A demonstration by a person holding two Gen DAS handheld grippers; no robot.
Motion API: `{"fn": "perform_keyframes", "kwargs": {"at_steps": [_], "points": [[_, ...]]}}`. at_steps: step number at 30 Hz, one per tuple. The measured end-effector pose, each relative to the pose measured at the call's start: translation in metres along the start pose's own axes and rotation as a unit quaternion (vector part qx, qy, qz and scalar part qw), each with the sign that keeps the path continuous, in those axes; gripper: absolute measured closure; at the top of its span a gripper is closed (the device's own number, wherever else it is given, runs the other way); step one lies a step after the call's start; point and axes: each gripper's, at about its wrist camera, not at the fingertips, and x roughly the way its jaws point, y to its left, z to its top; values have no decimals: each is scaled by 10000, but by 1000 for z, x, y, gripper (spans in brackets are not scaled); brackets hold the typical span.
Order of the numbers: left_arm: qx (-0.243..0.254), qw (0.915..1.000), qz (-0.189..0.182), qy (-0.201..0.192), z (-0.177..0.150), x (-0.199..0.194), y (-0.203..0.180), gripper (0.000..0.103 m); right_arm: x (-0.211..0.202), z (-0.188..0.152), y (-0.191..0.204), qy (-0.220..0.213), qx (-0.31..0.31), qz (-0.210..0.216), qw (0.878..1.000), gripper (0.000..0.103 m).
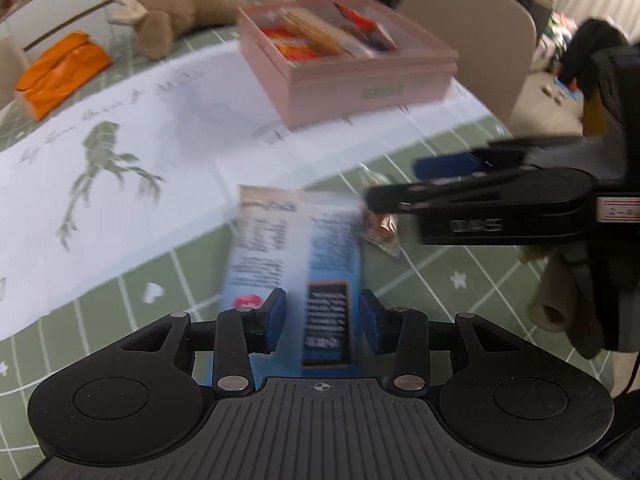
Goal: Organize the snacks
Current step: 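Lift the blue-and-white packet with the left gripper while the right grasps the small orange packet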
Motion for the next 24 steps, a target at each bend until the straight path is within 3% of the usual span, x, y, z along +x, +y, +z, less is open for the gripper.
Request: {"fn": "perform_keyframes", "kwargs": {"at_steps": [3,9,13,15,19,24], "points": [[221,9997,102,25,1,4,-12,50,9,-3,7,61,-235,-96,9997,47],[-13,9999,-113,38,6,9,-9,44,-7,-14,-11,-120,-199,-337,9992,45],[-191,9991,-368,36,8,9,-4,35,-14,-22,-30,-179,98,-432,9989,32],[-242,9988,-416,11,8,6,0,37,-16,-27,-37,-232,277,-405,9985,29],[-234,9995,-97,-209,7,-4,3,42,-20,-36,-37,-391,221,-449,9980,24],[-97,9998,-184,12,9,7,-6,40,-17,-46,-26,-570,-78,-600,9965,18]]}}
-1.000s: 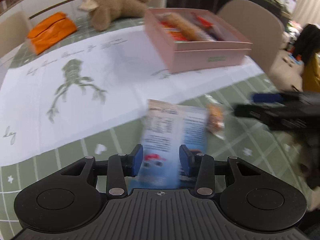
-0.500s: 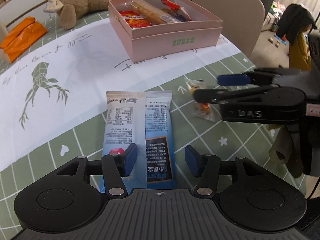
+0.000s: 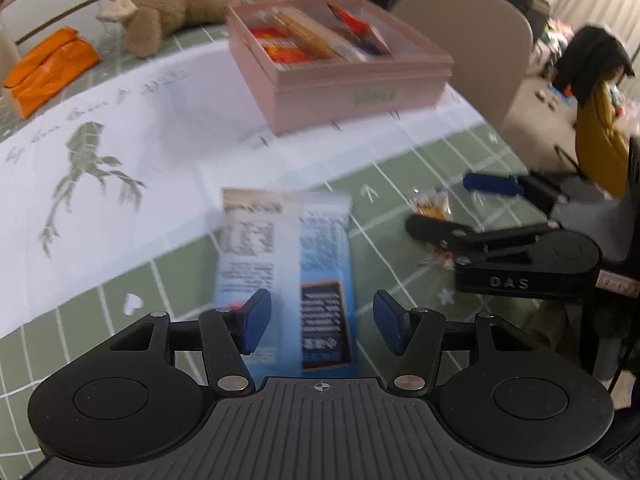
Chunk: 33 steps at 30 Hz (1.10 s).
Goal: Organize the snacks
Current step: 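Lift the blue-and-white packet with the left gripper while the right grasps the small orange packet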
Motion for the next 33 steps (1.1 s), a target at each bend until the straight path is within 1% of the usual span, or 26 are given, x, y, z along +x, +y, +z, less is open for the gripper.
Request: {"fn": "perform_keyframes", "kwargs": {"at_steps": [1,2,3,4,5,7,9,11,13,16,17,19,21,26,30,33], "points": [[107,9999,43,4,-1,2,-5,34,1,-1,4,2,-124,-77,9999,18],[206,9998,45,0,-1,4,-9,26,2,0,7,31,-202,-125,9997,17],[253,9997,14,21,-1,6,-12,22,3,0,8,45,-237,-135,9996,17],[265,9996,-44,40,-1,7,-14,15,3,1,6,44,-234,-122,9996,17],[247,9996,-120,47,-1,9,-14,10,3,1,5,36,-209,-101,9997,17],[176,9996,-196,22,-1,8,-12,9,2,1,3,11,-134,-45,9999,17],[52,9997,-222,-84,-1,3,-6,14,2,0,2,3,-112,-38,9999,17],[-40,9997,18,-232,0,-1,1,24,3,0,2,3,-123,-53,9999,17],[-136,9995,212,-190,1,1,9,27,2,0,3,-3,-119,-61,9999,17],[-246,9990,311,-181,4,7,19,26,2,0,3,-4,-121,-62,9999,16],[-303,9989,300,-174,5,10,21,22,2,0,3,1,-135,-68,9999,16],[-497,9984,239,-157,7,16,28,17,3,0,4,11,-160,-85,9998,16],[-604,9978,182,-192,9,20,31,17,3,0,5,22,-191,-102,9998,16],[-238,9993,279,-82,11,23,21,16,5,0,8,63,-290,-165,9994,15],[-365,9988,259,-175,7,21,20,16,2,-2,16,264,-552,-289,9977,14],[-362,9985,343,-202,6,21,18,17,-4,-2,19,438,-581,-154,9972,14]]}}
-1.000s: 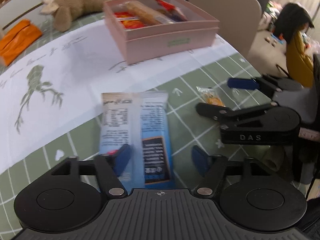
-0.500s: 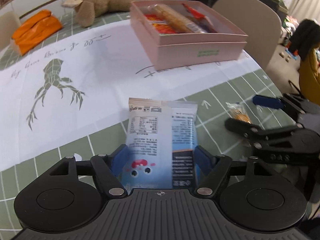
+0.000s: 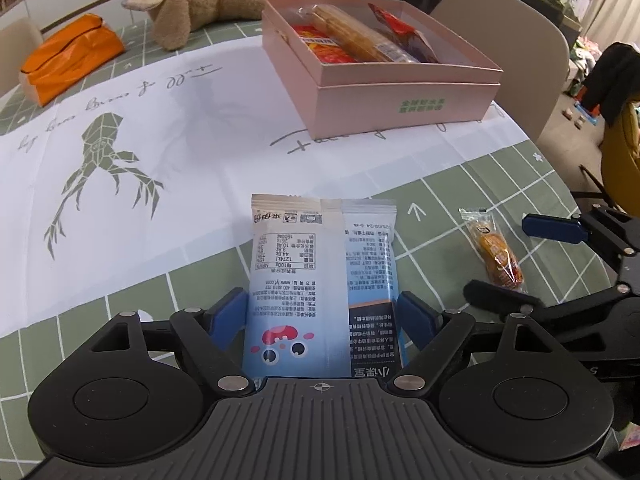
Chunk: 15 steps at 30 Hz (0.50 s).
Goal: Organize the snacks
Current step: 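Lift the blue-and-white packet with the left gripper while the right grasps the small orange packet, then carry both packets into the pink box and open both grippers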
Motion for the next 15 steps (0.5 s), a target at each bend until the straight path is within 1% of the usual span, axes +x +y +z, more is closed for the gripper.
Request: {"fn": "perform_keyframes", "kwargs": {"at_steps": [1,2,3,5,6,7,8,11,15], "points": [[4,10000,11,0,-1,0,-1,17,-1,0,0,34,10,16,10000,20],[5,10000,13,7,-1,-1,-2,17,-3,1,1,44,29,-26,10000,30],[16,10000,12,10,-2,-2,-2,17,-4,1,3,30,1,-68,10000,38],[28,10000,25,8,-4,-3,-3,17,-6,4,7,40,-182,-19,9998,73],[19,10000,29,6,-5,-3,-3,17,-6,7,9,89,-229,49,9997,81],[9,10000,33,11,-6,-4,-3,17,-7,9,11,130,-250,91,9996,83],[10,10000,37,29,-6,-4,-4,17,-9,12,11,136,-262,139,9995,84],[-8,10000,56,72,-7,-5,-4,17,-21,20,11,-48,-309,197,9993,84],[-11,9999,104,86,-7,-4,-6,17,-37,32,1,-265,-211,245,9991,84]]}}
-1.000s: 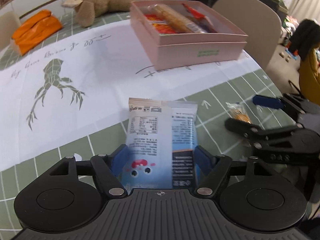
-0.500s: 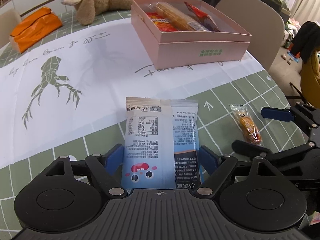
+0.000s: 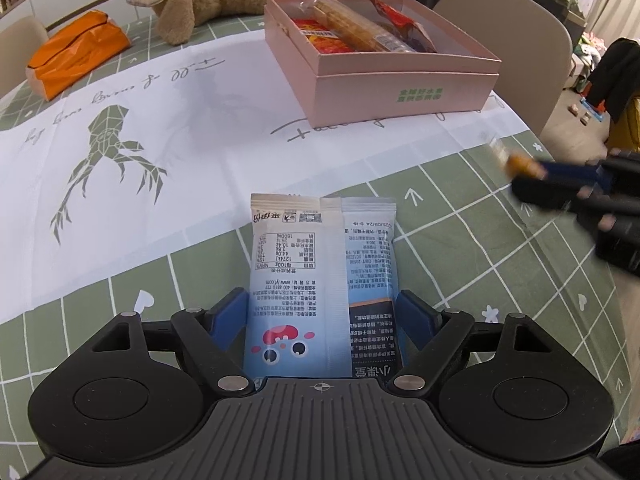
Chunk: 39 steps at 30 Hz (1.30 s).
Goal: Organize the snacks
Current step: 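Carry both packets into the pink box and open both grippers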
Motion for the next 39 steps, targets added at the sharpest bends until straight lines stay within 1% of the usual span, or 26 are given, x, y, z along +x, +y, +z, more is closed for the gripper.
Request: {"fn": "perform_keyframes", "kwargs": {"at_steps": [4,6,8,10,12,15,16,18,19,20,22,24,25,26,27,28,30,31,33,35,36,37,38,39], "points": [[-25,10000,-13,32,1,0,0,18,-11,9,-16,-158,135,-145,9997,84],[-105,9999,-130,39,3,-2,3,21,-15,12,-26,-220,243,-220,9992,84],[-210,9991,-345,-135,9,-11,4,21,-19,13,-36,-284,358,-324,9984,84],[-229,9976,-484,-448,23,-25,4,21,-24,15,-46,-330,493,-412,9974,84],[-296,9937,-655,-857,45,-41,6,21,-31,16,-56,-375,605,-452,9964,84],[-290,9841,-944,-1479,90,-59,8,21,-38,24,-70,-481,662,-513,9953,84],[-279,9808,-1005,-1647,107,-61,8,20,-39,29,-75,-527,666,-519,9950,84],[-385,9751,-1211,-1817,144,-50,12,19,-36,41,-82,-596,692,-517,9945,84],[-471,9725,-1370,-1826,161,-40,15,18,-31,50,-86,-627,703,-528,9942,84],[-581,9703,-1560,-1756,179,-24,19,18,-25,59,-88,-676,692,-547,9938,84],[-837,9707,-1727,-1447,209,17,28,18,-7,77,-93,-794,632,-560,9933,84],[-1008,9756,-1625,-1076,229,54,35,19,22,95,-96,-805,595,-574,9933,84],[-1024,9799,-1488,-842,235,71,38,23,40,102,-95,-762,564,-578,9938,84],[-983,9830,-1384,-706,239,81,39,31,58,108,-95,-677,540,-596,9945,84],[-906,9853,-1304,-627,239,88,40,33,79,112,-95,-538,504,-631,9953,84],[-766,9859,-1300,-717,237,88,41,35,98,115,-93,-374,437,-671,9961,84],[-642,9867,-1335,-665,233,87,42,35,128,115,-89,-75,341,-660,9972,83],[-663,9856,-1372,-735,230,83,44,36,136,114,-87,26,319,-623,9975,81],[-837,9827,-1321,-992,222,70,54,37,140,111,-80,11,211,-700,9973,77],[-1075,9778,-1284,-1258,208,54,61,38,137,108,-75,-7,128,-785,9968,64],[-1169,9753,-1266,-1379,198,45,63,38,135,108,-74,-27,128,-827,9965,60],[-1226,9737,-1235,-1473,190,38,65,38,130,106,-74,-71,141,-865,9961,54],[-1266,9727,-1172,-1554,180,30,66,38,123,103,-74,-166,173,-921,9955,45],[-1293,9725,-1083,-1603,165,23,66,38,117,100,-73,-230,199,-946,9950,41]]}}
